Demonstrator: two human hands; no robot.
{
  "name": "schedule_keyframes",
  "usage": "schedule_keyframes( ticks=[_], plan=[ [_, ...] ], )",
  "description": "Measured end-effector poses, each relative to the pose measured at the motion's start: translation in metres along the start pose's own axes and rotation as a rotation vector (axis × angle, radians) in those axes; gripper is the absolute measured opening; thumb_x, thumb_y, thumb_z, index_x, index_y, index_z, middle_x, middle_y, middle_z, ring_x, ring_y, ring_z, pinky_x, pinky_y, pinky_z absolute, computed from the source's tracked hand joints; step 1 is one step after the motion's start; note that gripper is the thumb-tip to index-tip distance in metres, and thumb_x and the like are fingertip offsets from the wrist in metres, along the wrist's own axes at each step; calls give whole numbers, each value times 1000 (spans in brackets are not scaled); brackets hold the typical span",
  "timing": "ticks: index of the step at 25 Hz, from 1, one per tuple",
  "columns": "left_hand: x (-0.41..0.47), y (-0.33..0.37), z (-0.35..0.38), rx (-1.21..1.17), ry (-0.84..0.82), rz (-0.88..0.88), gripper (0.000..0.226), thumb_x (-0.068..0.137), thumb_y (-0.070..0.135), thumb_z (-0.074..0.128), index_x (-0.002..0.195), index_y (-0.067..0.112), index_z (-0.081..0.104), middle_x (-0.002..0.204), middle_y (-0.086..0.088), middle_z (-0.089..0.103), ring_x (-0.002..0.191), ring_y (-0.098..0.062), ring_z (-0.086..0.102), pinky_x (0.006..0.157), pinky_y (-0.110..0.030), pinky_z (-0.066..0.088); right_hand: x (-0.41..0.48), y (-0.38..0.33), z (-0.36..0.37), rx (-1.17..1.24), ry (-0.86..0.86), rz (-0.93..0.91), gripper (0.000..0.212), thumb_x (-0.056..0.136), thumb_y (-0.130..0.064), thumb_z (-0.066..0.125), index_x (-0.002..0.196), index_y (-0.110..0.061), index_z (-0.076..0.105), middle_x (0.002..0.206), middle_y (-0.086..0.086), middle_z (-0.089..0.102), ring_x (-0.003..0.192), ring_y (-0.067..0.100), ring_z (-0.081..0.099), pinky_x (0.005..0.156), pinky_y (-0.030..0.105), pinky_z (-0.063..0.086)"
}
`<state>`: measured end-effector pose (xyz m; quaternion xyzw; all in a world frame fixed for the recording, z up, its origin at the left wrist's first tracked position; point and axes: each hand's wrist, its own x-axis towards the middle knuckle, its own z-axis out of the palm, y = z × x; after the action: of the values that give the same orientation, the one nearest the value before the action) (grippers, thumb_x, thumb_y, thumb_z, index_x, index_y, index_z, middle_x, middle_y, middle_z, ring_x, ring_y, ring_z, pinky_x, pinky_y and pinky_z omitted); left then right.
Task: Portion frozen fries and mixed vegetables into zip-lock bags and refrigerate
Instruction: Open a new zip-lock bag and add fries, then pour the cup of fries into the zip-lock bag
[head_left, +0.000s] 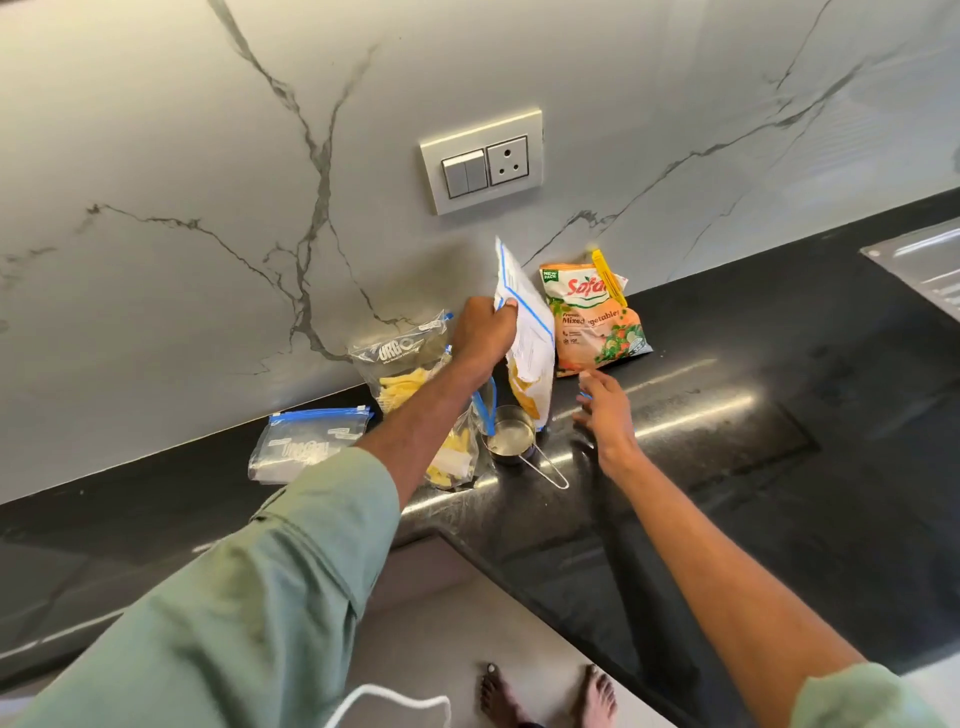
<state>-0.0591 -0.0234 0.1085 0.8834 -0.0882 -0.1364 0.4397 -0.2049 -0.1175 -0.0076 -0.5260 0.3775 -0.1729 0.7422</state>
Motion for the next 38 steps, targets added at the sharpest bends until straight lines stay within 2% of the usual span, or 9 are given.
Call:
schedule_keyframes(
  ticks=[3,6,14,18,21,25,29,34,38],
  plan=[
    [-14,12,-8,-122,-95,76,52,87,58,55,84,8,69,87,-6,77,86,-31,73,80,-43,59,3,6,-13,185,-147,223,75,83,-60,79,142,-21,54,138,11,63,127,23,60,98,46,55],
    [-23,17,-23,-240,-239,153,54,83,61,59,91,10,75,100,-11,79,95,-34,75,89,-59,58,2,13,-18,449,-417,269,106,60,-52,98,149,-18,50,144,16,62,135,33,59,101,57,55],
    [-43,-11,-59,-315,-446,212,28,105,28,56,119,10,72,113,-6,77,105,-23,74,95,-42,59,-6,13,-19,408,-523,157,89,42,-30,108,119,-17,65,116,7,74,111,27,68,86,44,60],
    [-37,-40,-57,-97,-513,194,26,100,23,66,124,14,69,117,0,76,106,-12,72,100,-41,57,7,10,-43,249,-419,40,66,64,-15,97,124,-15,71,132,17,68,130,40,59,109,60,48],
    [-38,-55,-44,66,-659,245,40,93,27,75,130,17,63,126,3,71,114,-9,67,103,-34,53,8,9,-64,227,-316,78,78,55,-26,104,125,-18,70,130,14,70,126,35,63,94,52,60],
    [-26,-86,-24,969,-680,582,72,85,53,69,146,21,49,135,-4,65,123,-27,61,102,-41,48,3,14,-77,270,-216,87,68,77,-16,89,139,-16,61,135,10,68,129,31,61,80,38,60],
    [-25,-99,-35,1230,-606,339,59,93,51,64,139,15,51,136,-9,61,124,-31,59,100,-43,46,-3,15,-79,148,-222,48,68,73,-18,92,135,-14,65,131,11,71,127,33,64,95,50,57],
    [-20,-100,-44,683,-589,260,86,76,48,87,145,21,44,143,-2,59,129,-25,56,106,-43,48,-1,14,-64,-144,-244,-52,71,61,-16,99,126,-11,70,120,6,77,115,23,72,104,49,56],
    [-17,-104,-33,166,-458,154,44,94,27,74,135,20,61,133,0,68,120,-19,64,106,-48,51,3,11,-54,-192,-206,-118,75,56,-26,103,123,-16,71,118,1,78,112,20,74,100,49,59]
  ],
)
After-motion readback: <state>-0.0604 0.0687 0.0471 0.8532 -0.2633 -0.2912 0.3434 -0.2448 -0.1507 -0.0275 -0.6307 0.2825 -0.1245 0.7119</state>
